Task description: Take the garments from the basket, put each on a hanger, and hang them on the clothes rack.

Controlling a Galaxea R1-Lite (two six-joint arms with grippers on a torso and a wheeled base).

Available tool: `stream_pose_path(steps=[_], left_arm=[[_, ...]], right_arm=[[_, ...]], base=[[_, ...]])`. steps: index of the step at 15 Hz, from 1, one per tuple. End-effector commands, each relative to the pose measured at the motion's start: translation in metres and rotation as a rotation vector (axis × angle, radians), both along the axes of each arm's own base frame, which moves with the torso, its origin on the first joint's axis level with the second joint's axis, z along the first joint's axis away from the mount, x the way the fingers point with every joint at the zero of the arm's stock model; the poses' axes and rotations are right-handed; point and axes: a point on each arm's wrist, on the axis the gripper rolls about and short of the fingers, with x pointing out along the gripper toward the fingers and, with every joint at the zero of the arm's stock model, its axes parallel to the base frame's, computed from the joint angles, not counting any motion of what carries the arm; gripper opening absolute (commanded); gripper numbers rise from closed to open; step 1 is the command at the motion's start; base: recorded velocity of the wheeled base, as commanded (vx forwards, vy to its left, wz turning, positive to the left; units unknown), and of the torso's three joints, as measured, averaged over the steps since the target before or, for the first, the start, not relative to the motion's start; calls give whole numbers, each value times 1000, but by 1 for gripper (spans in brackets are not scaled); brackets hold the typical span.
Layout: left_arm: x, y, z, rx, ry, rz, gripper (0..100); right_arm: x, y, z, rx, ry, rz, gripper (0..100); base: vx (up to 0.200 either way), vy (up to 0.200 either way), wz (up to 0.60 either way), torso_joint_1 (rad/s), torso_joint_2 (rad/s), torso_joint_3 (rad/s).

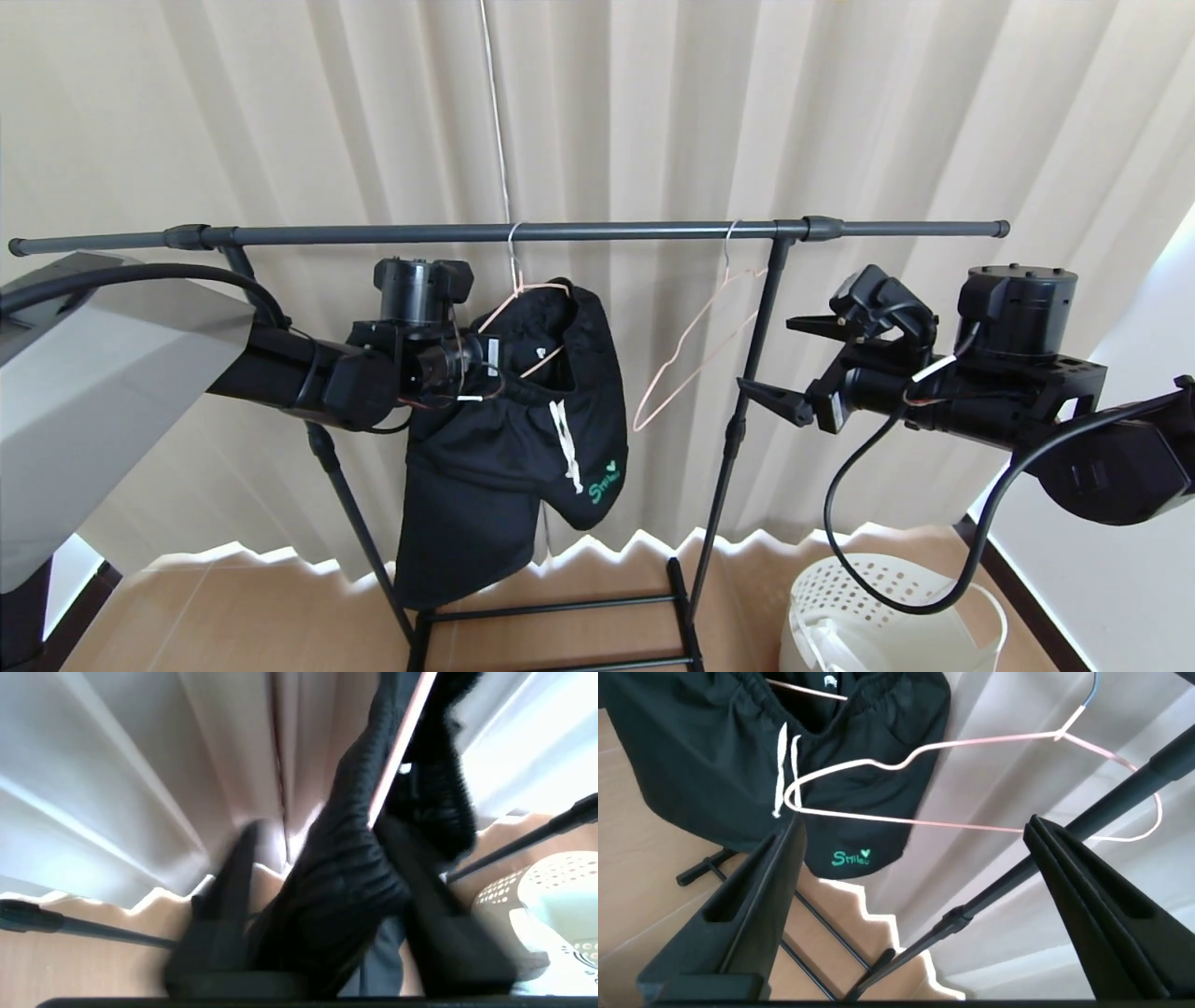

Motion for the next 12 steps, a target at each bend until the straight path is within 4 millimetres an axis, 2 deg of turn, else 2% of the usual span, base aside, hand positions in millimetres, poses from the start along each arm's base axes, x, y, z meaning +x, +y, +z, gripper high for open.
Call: stream_pose_path(steps=[1,4,6,11,12], left_arm=[[-1,1,2,-1,-3,2,100],[-20,5,24,-6,-32,-6,100],[-40,7,41,-11,-51,-17,100],[-95,20,63,-12,-61,-35,100],[-114,26,66,-12,-69,-38,100]], right_arm=[[1,1,-1,0,-1,1,100],[1,1,3,4,-10,2,100],[0,0,6,8,-19,2,100],[-17,-6,30,59,-57,-11,100],[-25,-13,40,91,-62,-35,100]], base=[[0,0,0,0,0,0],[0,0,0,0,0,0],[0,0,0,0,0,0],[0,0,0,0,0,0],[0,0,0,0,0,0]])
